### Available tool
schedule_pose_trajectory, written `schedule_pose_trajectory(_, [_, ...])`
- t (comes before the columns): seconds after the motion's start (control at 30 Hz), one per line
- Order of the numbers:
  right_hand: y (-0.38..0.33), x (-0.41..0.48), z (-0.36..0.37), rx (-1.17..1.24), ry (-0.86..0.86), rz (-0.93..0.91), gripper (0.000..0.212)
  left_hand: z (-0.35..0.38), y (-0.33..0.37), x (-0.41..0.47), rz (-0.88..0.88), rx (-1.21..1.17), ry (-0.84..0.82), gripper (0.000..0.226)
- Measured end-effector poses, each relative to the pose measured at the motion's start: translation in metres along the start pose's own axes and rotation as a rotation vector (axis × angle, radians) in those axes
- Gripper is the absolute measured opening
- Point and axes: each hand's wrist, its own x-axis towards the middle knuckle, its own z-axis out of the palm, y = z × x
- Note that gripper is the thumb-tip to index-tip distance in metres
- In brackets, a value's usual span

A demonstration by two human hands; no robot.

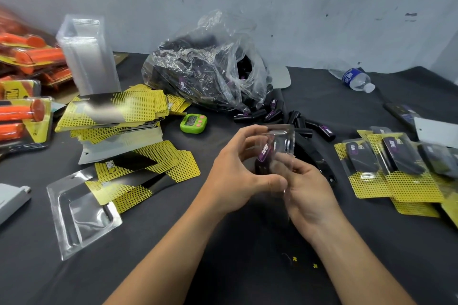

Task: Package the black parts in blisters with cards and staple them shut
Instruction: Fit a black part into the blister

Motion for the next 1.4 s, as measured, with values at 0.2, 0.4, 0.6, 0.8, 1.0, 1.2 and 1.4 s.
schedule_pose_trajectory(0.2, [-0.002, 0.000, 0.000, 0.144, -0.065, 0.094, 0.036, 0.000, 0.005, 0.000, 0.057, 0.026, -0.018, 0.100])
schedule_pose_trajectory(0.4, [-0.006, 0.004, -0.006, 0.240, -0.204, 0.201, 0.065, -0.005, 0.005, 0.002, 0.004, 0.049, 0.021, 0.097])
schedule_pose_trajectory(0.6, [0.001, 0.001, -0.004, 0.030, -0.182, 0.072, 0.035, -0.005, 0.001, 0.000, 0.025, 0.169, -0.017, 0.104])
schedule_pose_trajectory(0.8, [0.000, -0.003, 0.000, -0.169, -0.096, -0.111, 0.030, -0.007, 0.000, 0.007, -0.179, -0.342, 0.111, 0.078])
schedule_pose_trajectory(1.0, [0.003, -0.010, 0.005, -0.263, -0.172, -0.134, 0.044, -0.014, 0.003, 0.009, -0.268, -0.823, 0.013, 0.070])
schedule_pose_trajectory(1.2, [0.010, -0.013, 0.017, -0.698, 0.102, -0.408, 0.037, -0.012, 0.002, 0.008, -0.378, -0.656, 0.136, 0.065])
schedule_pose_trajectory(1.4, [0.019, -0.015, 0.021, -1.344, 0.195, -0.628, 0.047, 0.006, -0.006, 0.005, -0.408, -0.585, 0.147, 0.087])
